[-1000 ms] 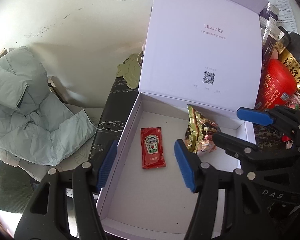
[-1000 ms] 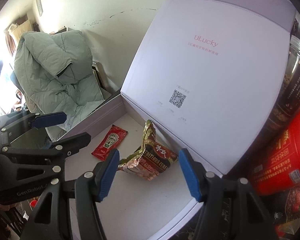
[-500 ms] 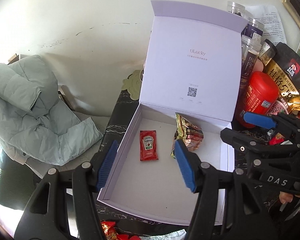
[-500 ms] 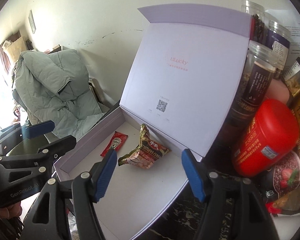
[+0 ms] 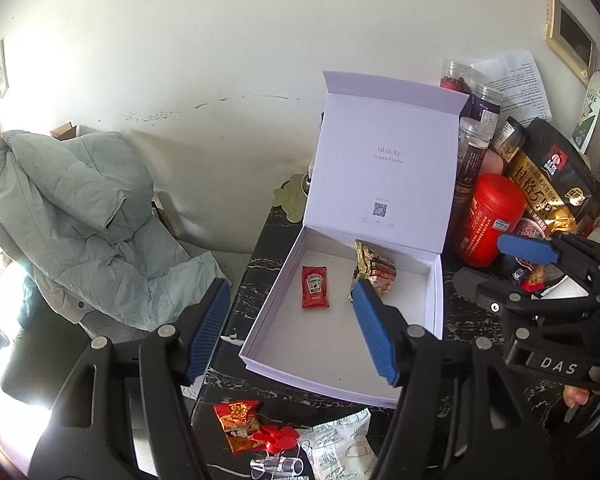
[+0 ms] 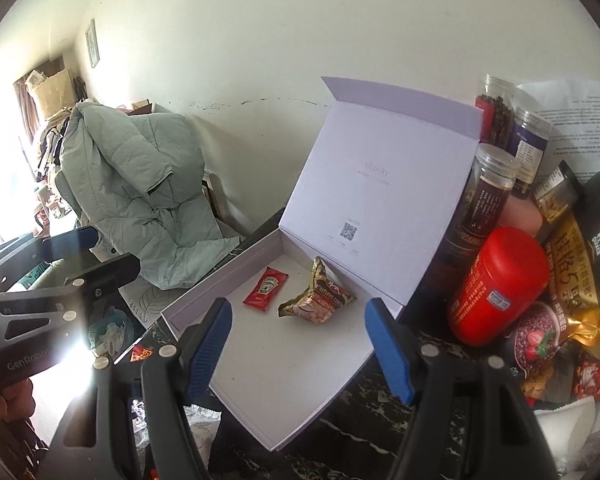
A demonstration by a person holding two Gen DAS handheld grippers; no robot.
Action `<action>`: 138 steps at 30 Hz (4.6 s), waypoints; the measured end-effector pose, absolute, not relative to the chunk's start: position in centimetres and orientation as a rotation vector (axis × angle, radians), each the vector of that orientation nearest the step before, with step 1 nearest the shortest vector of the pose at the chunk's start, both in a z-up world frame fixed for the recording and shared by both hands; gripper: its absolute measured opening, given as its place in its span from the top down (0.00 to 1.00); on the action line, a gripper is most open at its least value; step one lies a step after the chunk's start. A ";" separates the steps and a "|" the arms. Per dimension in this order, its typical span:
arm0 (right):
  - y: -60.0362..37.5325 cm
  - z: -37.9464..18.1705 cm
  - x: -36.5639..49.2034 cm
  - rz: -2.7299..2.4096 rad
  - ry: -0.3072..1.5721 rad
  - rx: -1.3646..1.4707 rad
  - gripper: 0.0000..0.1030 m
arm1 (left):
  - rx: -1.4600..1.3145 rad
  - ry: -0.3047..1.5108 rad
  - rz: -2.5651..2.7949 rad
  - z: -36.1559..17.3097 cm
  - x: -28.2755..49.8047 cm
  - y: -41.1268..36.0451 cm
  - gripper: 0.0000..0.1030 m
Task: Organize objects
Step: 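Withdraw both tools from the box back toward the remaining snacks, then grasp the red candy packet with the right gripper while the left gripper approaches the white bread packet, then grasp the white bread packet with the left gripper while the right gripper holds the red packet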
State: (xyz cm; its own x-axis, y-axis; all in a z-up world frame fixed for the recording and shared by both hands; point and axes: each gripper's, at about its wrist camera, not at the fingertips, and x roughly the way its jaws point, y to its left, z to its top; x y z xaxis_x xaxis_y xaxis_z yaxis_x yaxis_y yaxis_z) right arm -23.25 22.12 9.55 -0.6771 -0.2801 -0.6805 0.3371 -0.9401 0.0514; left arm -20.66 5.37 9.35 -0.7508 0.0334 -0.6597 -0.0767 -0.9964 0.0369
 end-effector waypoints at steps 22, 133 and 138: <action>18.5 12.7 -12.8 -2.637 0.228 0.930 0.22 | -1.043 0.009 2.998 11.6 -10.3 0.6 0.23; 15.3 -9.0 -5.7 -2.151 0.202 1.303 0.57 | -1.511 -0.149 2.557 -9.9 -4.1 0.0 0.43; 15.3 -8.9 -5.3 -2.145 0.202 1.294 0.58 | -1.520 -0.159 2.559 -9.7 -3.2 -0.1 0.44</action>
State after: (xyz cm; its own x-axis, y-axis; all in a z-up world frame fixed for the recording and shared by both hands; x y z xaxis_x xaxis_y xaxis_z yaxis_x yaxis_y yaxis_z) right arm -5.28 15.34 -8.90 -0.3297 -0.4264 -0.8423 0.5763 -0.7976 0.1782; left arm -3.23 -0.11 -9.73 -0.4703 0.1915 -0.8615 -0.0837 -0.9814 -0.1725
